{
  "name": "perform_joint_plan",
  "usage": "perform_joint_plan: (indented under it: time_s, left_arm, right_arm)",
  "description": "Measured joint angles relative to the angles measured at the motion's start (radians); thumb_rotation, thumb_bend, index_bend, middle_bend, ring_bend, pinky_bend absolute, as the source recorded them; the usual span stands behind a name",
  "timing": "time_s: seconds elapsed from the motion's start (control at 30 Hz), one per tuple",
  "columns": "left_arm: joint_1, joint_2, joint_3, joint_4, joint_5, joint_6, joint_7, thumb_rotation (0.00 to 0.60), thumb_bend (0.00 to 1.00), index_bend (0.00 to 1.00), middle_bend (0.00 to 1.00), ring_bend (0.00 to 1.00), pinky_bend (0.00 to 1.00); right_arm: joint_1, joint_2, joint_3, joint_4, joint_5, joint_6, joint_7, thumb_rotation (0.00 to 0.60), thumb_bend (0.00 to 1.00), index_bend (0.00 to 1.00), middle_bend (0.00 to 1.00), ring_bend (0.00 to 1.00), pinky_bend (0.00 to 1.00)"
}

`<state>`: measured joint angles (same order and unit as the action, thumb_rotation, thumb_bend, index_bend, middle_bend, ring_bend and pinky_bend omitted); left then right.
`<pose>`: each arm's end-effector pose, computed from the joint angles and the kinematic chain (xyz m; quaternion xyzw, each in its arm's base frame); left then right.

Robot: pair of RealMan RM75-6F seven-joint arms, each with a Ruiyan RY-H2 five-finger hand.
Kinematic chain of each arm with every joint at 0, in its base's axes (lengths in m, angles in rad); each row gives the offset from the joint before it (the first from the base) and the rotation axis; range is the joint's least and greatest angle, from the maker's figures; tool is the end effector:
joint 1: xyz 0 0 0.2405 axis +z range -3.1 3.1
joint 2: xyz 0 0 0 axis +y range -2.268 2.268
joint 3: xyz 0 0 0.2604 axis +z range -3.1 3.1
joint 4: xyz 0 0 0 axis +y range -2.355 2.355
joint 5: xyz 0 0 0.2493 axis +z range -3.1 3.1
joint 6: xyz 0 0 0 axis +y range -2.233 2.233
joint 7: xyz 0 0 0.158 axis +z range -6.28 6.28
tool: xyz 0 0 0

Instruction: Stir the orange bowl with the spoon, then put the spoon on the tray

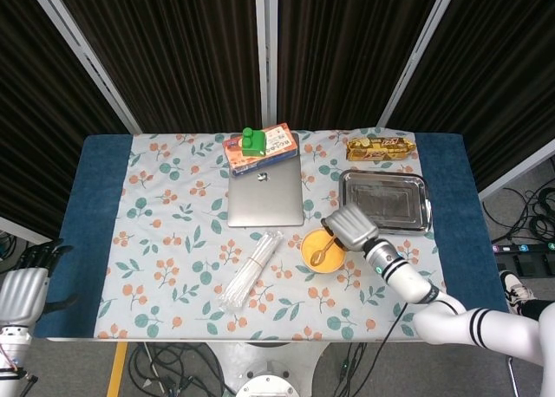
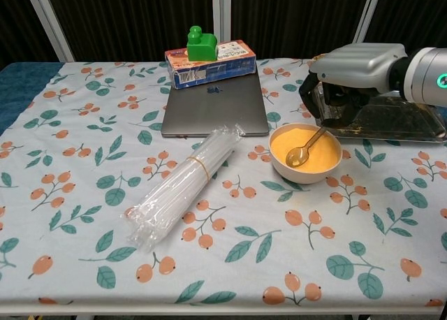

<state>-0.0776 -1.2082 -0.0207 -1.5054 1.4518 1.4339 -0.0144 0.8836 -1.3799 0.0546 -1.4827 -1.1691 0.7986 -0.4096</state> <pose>-0.3580 0.1893 0.0972 -0.5911 -0.4228 -0.3539 0.5887 -0.1559 -0.3844 -0.0374 0.8464 -0.2494 0.2622 0.3907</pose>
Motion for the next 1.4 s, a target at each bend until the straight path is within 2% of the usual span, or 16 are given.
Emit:
perform_joint_plan:
  time_s: [0.27, 0.5, 1.0, 1.4]
  left_arm:
    - [0.004, 0.008, 0.002, -0.015, -0.001, 0.001, -0.001, 0.600, 0.00, 0.26, 0.22, 0.15, 0.14]
    - [0.007, 0.010, 0.004, -0.020, 0.000, 0.000, -0.009, 0.600, 0.00, 0.26, 0.22, 0.15, 0.14]
    - [0.006, 0.007, 0.007, -0.011, -0.001, -0.012, -0.029, 0.600, 0.00, 0.26, 0.22, 0.15, 0.14]
    - [0.006, 0.004, 0.009, 0.003, 0.002, -0.018, -0.061, 0.600, 0.00, 0.26, 0.22, 0.15, 0.14]
  right_arm:
    - [-0.015, -0.040, -0.038, 0.094, -0.070, 0.006, -0.012, 0.600, 0.29, 0.50, 0.98, 1.00, 1.00]
    - [-0.013, -0.061, -0.039, 0.110, -0.101, -0.003, -0.009, 0.600, 0.29, 0.46, 0.98, 1.00, 1.00]
    - [-0.008, -0.086, -0.031, 0.128, -0.114, -0.020, -0.040, 0.600, 0.30, 0.45, 0.98, 1.00, 1.00]
    - [-0.001, -0.109, -0.020, 0.145, -0.103, -0.033, -0.063, 0.600, 0.34, 0.49, 0.98, 1.00, 1.00]
